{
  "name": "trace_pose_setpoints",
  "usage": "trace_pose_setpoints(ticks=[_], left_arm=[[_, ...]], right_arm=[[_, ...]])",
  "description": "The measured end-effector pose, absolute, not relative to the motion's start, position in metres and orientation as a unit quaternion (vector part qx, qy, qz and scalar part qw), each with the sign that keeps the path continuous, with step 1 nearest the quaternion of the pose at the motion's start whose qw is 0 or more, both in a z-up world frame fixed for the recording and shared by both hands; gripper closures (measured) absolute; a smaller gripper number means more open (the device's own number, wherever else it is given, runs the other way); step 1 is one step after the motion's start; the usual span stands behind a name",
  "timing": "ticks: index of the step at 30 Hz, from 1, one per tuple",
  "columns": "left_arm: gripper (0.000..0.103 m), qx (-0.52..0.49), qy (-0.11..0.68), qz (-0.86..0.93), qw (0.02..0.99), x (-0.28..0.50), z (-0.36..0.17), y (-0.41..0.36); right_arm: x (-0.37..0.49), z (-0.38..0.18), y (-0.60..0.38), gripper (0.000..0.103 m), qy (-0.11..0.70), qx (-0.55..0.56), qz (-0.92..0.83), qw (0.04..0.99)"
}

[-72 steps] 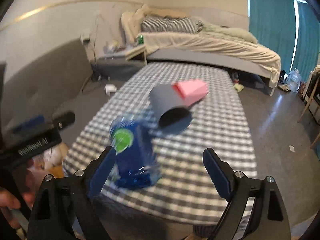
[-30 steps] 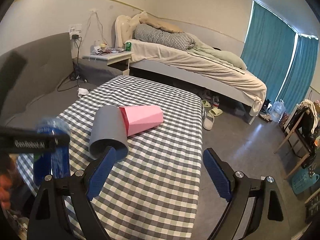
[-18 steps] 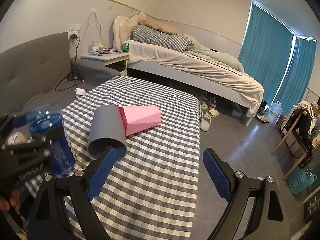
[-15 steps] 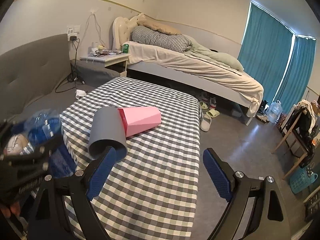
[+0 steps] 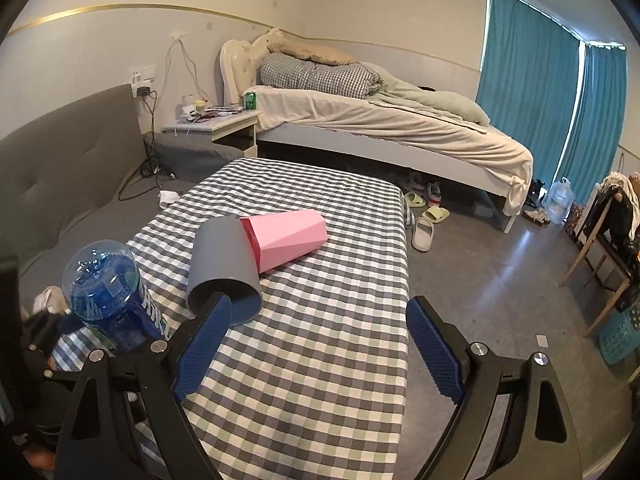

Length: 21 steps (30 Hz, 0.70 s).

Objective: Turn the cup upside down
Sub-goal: 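Lift the blue bottle with the left gripper and rotate it upright, then lower the upright bottle onto the table and open the left gripper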

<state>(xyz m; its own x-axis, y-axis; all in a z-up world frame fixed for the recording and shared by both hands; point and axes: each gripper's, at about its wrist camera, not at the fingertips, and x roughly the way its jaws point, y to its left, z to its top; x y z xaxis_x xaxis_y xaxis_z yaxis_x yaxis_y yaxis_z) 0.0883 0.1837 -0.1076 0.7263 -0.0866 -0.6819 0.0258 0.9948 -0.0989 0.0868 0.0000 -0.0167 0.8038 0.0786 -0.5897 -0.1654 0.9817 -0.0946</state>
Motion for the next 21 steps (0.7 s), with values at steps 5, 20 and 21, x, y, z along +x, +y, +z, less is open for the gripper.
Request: trace_pose_setpoints(ticks=[5,20,21], left_arm=[[0.034,-0.004,0.36,-0.026,0.933,0.086,-0.115,0.173],[0.032,-0.011,0.328,-0.018,0.944,0.095,-0.118,0.176],[0.029,-0.007,0.329,-0.015,0.944,0.094,-0.118,0.177]], right_arm=[[0.089,-0.017,-0.002,0.014,0.312,-0.064,0.065,0.946],[0.092,-0.022,-0.002,0.014,0.319,-0.058,0.065,0.944],[0.092,-0.022,-0.002,0.014,0.319,-0.055,0.066,0.944]])
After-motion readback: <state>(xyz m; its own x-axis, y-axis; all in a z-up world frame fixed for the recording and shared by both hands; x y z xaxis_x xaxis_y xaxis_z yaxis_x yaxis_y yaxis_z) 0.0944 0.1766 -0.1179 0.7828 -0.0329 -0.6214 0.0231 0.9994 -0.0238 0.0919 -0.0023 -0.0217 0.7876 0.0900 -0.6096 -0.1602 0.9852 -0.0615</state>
